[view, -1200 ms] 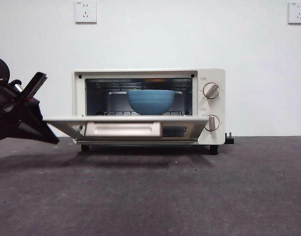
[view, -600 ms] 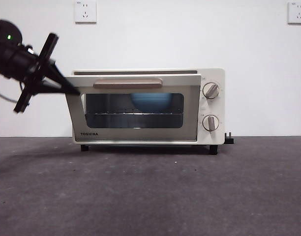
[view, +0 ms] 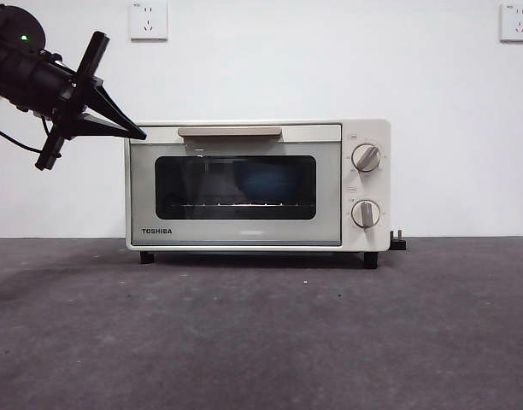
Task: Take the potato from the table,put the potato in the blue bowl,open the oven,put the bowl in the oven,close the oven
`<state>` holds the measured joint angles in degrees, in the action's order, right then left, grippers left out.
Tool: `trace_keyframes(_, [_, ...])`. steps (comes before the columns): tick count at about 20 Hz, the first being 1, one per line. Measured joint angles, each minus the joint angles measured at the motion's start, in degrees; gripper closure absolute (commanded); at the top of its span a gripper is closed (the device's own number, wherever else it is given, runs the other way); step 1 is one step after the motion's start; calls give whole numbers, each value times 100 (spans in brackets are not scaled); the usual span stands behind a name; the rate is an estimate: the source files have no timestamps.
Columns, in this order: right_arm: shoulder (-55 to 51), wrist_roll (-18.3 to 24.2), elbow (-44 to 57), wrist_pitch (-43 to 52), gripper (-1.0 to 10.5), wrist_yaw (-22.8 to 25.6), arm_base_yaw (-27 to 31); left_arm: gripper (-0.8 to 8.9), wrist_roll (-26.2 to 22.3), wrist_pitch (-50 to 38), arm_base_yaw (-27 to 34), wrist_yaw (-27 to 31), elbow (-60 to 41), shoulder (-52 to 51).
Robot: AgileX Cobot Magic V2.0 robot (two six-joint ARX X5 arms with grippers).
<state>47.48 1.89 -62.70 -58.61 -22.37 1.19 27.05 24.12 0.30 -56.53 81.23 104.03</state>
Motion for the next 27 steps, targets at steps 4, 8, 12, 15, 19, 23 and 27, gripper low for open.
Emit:
trace_keyframes(4, [2,0,0,-7,958,0,0,821,-271,719,-9,-42,-2,-90])
trace_keyframes(8, [2,2,0,-48,958,0,0,821,-1084,1663,-15,337,-2,-887])
trace_keyframes(12, [2,2,0,-190,958,0,0,821,-2039,2656,-15,1078,-2,-2024])
trace_keyframes(15, [2,2,0,-229,957,0,0,821,-2474,2990,-15,1792,-2,-3027])
trace_keyframes(19, [0,2,0,-275,946,15,0,821,-2778,3246,-26,3180,-2,-4232])
trace_keyframes(23, [2,4,0,-286,946,365,0,818,-2804,3283,-63,4356,-2,-5053])
trace_keyframes(27, [2,4,0,-289,946,688,0,818,-2787,3783,-66,4524,0,-5300])
